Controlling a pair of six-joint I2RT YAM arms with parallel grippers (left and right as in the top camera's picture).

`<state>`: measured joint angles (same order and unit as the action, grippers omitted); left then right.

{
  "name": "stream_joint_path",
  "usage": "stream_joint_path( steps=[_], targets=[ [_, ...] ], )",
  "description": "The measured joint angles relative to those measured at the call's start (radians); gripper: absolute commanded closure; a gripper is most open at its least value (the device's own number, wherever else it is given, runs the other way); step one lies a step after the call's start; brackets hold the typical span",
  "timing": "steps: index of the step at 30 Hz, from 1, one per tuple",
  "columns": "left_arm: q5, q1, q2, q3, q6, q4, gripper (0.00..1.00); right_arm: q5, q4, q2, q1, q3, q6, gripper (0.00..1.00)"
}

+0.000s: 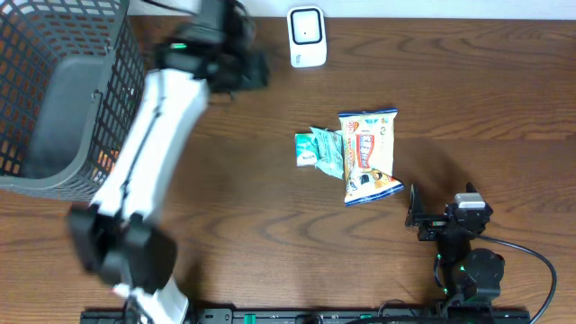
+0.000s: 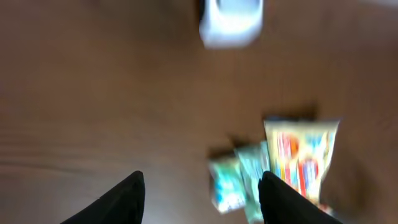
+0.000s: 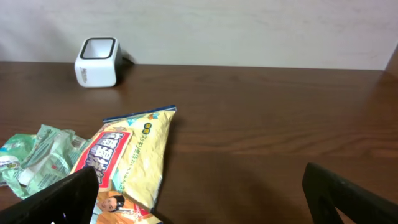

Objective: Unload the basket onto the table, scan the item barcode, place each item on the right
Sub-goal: 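Return the left gripper to the basket and grasp an orange box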

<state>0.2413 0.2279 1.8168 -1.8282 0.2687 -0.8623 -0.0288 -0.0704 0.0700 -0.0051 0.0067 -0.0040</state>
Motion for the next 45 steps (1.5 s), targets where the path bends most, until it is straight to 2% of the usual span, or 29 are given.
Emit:
stream_joint_path(
  steps=[5,10,16,22,27,36,45],
  targets=[
    [-0.177,-0.151,-0.205,-0.009,-0.008,0.131,0.35,0.000,0.000,0.000,0.000,0.000,0.000,0.01],
    [-0.319,-0.327,-0.299,-0.018,-0.008,0.187,0.35,0.000,0.000,0.000,0.000,0.000,0.000,0.01],
    [-0.383,-0.581,-0.261,-0.020,-0.008,0.131,0.35,0.000,0.000,0.000,0.000,0.000,0.000,0.01],
    [-0.401,-0.755,-0.157,-0.020,-0.008,0.014,0.35,0.000,0.000,0.000,0.000,0.000,0.000,0.01],
    [-0.328,-0.808,-0.097,-0.019,-0.024,-0.050,0.35,0.000,0.000,0.000,0.000,0.000,0.000,0.01],
    [-0.176,-0.806,0.000,-0.011,-0.232,-0.106,0.35,0.000,0.000,0.000,0.000,0.000,0.000,0.01],
    [-0.058,-0.835,0.154,0.001,-0.388,-0.283,0.34,0.000,0.000,0.000,0.000,0.000,0.000,0.01]
  ],
)
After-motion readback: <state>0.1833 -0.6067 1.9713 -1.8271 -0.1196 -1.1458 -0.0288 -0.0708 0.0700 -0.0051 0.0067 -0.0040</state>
